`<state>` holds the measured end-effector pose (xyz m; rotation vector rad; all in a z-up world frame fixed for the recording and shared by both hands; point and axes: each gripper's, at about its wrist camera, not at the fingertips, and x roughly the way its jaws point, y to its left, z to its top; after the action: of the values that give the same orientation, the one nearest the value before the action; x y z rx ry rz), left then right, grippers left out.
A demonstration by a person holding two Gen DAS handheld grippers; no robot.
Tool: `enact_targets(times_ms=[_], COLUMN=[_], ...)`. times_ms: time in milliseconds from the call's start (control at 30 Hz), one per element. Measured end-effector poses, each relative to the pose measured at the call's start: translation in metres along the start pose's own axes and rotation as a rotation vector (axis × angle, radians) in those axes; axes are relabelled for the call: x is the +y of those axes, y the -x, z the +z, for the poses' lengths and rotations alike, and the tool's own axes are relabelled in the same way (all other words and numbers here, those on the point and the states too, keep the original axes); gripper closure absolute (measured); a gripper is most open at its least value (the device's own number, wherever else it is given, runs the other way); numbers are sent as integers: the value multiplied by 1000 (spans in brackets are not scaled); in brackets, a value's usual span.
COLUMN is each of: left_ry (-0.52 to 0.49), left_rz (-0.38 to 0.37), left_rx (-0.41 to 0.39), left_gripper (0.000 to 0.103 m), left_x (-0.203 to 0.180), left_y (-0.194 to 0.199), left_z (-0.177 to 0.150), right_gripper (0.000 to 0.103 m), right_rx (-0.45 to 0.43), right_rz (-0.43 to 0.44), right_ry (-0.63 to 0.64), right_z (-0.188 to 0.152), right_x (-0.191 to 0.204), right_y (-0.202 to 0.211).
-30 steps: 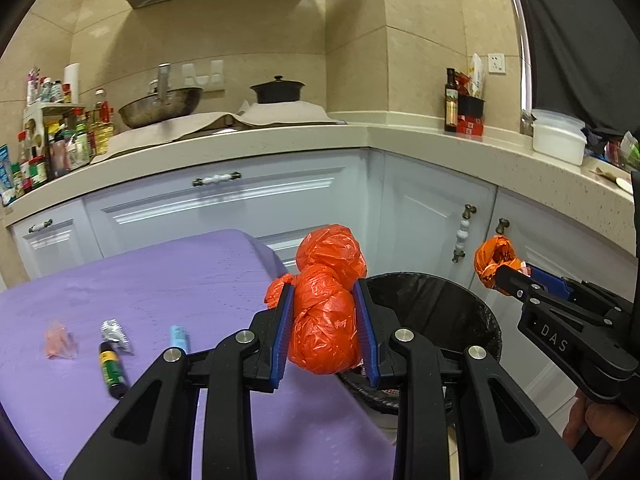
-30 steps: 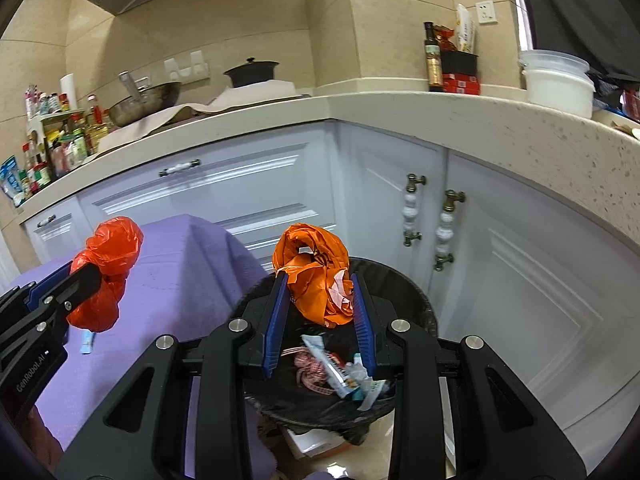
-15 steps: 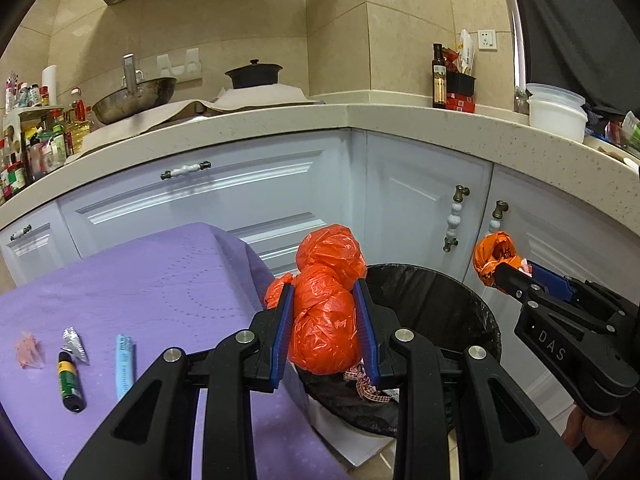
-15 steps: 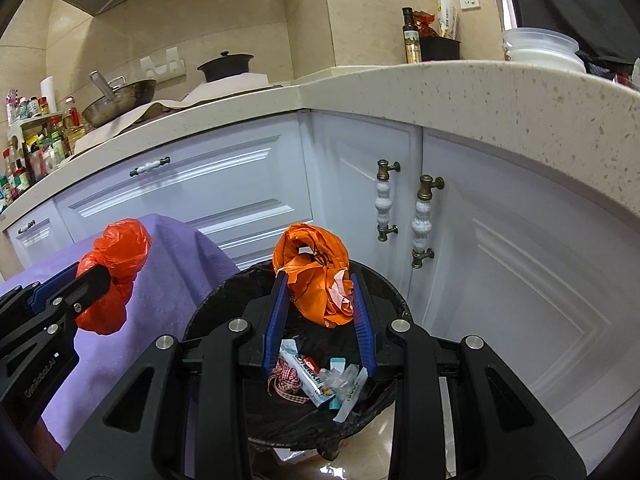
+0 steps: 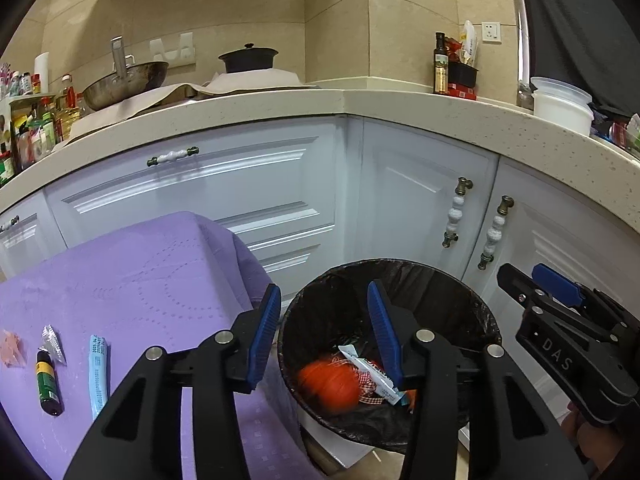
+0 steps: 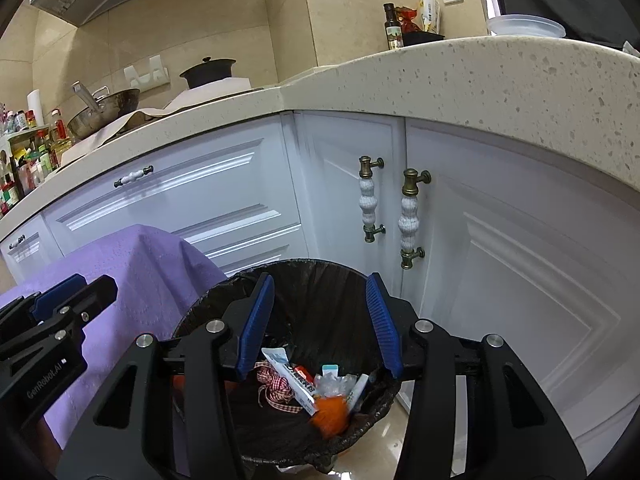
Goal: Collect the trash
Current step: 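Move both open tools back over the table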
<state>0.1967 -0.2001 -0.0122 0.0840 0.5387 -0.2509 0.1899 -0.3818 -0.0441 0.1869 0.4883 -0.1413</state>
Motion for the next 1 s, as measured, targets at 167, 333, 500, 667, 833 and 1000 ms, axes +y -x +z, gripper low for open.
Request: enact_targets(times_ms=[167,333,500,667,833,1000], left_ry=[19,27,51,74,133,197], left_rz=[11,41,96,179,270,351], left_rx=[-6,-17,-16,-18,-8,-1], left_gripper=[52,50,49,49,49,49], left_x=[11,27,54,91,139,184], left_y=[7,21,37,55,80,102], left_z=[1,-1,-9,-18,-32,-47], right_gripper=[56,56,56,56,56,56], right_rx=[-1,1,10,22,33,47], right_rz=[-2,12,60,133,219,287], right_ry=[-5,-6,2,25,62,118], right_z=[0,-2,-6,-9,-14,-23], right_x=[1,11,34,72,121,168], right_y=[5,11,16,20,27,36])
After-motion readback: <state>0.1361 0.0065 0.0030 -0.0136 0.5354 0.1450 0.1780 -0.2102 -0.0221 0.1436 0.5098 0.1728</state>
